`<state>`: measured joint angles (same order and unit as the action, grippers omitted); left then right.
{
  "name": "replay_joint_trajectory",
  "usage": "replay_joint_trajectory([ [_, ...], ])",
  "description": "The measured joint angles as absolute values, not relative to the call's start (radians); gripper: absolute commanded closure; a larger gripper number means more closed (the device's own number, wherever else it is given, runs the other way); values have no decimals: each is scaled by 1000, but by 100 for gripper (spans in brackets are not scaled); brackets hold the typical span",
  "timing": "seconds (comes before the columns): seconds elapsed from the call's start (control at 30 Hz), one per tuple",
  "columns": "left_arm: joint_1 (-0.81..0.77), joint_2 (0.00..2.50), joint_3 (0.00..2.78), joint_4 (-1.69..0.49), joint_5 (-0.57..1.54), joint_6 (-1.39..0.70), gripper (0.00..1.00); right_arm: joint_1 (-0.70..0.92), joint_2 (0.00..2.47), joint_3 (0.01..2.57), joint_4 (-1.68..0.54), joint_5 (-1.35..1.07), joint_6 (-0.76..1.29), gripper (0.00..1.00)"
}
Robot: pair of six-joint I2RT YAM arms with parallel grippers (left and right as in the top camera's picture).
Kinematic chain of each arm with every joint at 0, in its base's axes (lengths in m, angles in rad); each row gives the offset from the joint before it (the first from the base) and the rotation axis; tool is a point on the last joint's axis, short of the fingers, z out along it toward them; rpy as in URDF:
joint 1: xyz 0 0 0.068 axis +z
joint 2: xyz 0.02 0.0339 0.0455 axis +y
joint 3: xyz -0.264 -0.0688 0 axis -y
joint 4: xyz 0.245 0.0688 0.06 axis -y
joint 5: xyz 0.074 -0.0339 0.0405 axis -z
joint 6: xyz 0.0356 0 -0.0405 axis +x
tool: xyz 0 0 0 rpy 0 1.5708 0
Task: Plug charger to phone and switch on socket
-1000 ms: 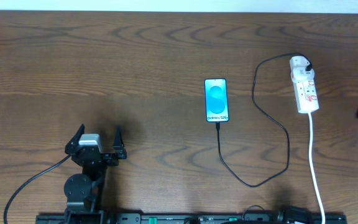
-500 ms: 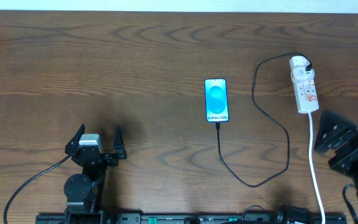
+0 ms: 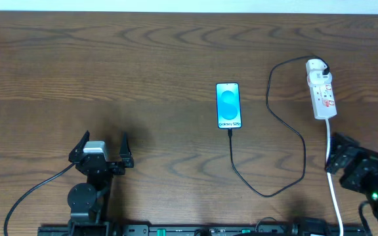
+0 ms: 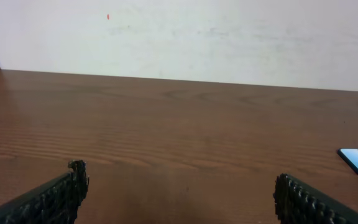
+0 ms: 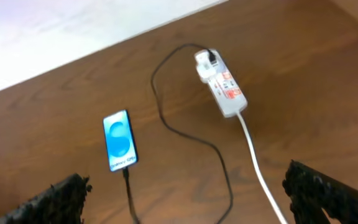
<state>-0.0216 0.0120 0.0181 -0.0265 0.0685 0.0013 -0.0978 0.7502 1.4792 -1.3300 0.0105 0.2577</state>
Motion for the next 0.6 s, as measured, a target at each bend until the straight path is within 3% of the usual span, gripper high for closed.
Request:
replay_joint_trajectory([
  [0.6,-22,12,20,-30,69,1,2,-15,235,471,-393,-69,226,1],
])
